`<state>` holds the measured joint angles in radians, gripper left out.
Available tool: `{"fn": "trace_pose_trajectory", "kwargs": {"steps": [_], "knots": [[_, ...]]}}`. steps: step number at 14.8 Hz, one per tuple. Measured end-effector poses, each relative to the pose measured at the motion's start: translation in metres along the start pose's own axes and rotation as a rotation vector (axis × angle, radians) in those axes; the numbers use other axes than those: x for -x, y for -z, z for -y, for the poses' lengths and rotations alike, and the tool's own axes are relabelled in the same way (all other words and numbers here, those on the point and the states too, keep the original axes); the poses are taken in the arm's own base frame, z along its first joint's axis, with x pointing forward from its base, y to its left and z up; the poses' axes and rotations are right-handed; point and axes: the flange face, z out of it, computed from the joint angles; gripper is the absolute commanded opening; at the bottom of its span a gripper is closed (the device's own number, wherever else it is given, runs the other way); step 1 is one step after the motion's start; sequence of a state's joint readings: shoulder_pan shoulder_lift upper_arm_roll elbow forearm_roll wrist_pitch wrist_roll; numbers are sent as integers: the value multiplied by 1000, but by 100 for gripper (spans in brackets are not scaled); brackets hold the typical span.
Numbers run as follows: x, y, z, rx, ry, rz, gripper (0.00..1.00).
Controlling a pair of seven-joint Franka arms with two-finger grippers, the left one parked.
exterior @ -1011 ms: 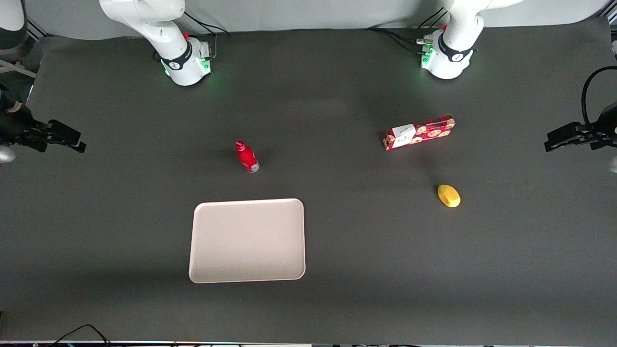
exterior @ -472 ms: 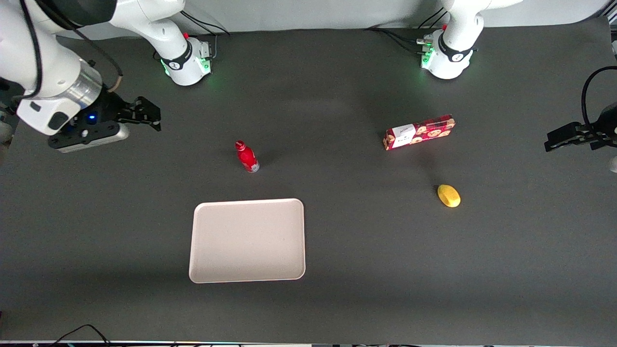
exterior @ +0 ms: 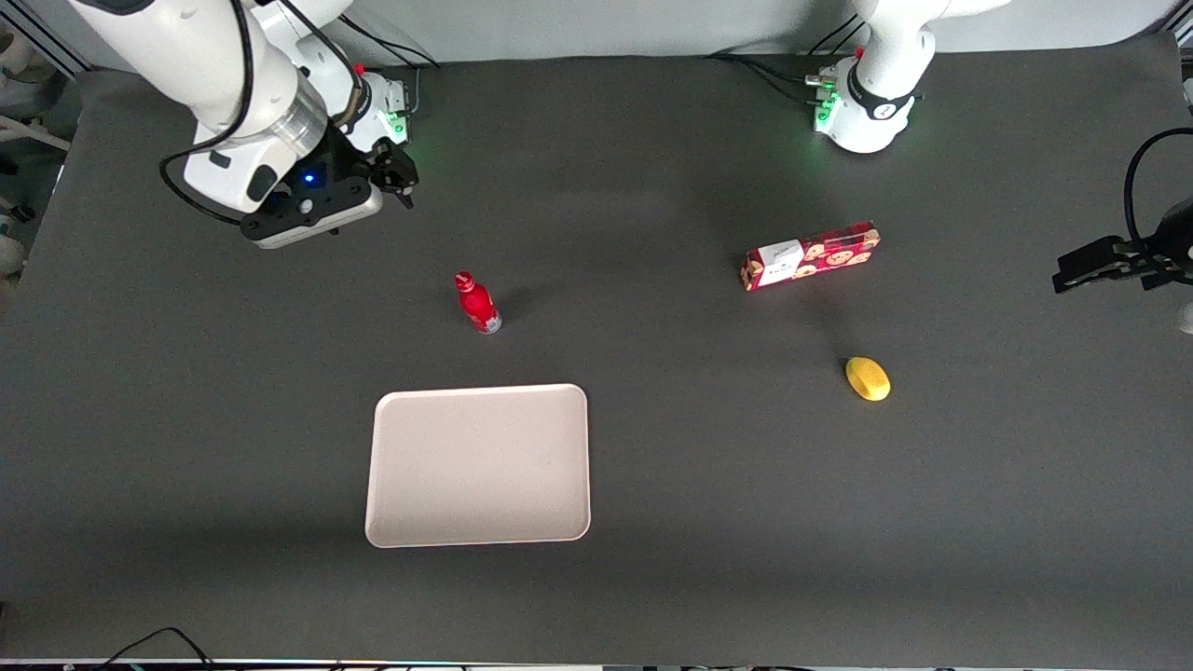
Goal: Place coke bottle on tray
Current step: 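Move the open right gripper over the red Coca-Cola bottle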
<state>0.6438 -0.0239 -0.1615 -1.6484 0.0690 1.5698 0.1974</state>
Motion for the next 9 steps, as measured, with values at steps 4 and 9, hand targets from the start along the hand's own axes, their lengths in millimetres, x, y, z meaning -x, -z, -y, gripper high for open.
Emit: {"fn": "trace_pose_trajectory", "kwargs": {"steps": [4, 9], "knots": [[-3, -31, 3, 6, -20, 24, 100], [-8, -133, 16, -3, -5, -45, 100]]}}
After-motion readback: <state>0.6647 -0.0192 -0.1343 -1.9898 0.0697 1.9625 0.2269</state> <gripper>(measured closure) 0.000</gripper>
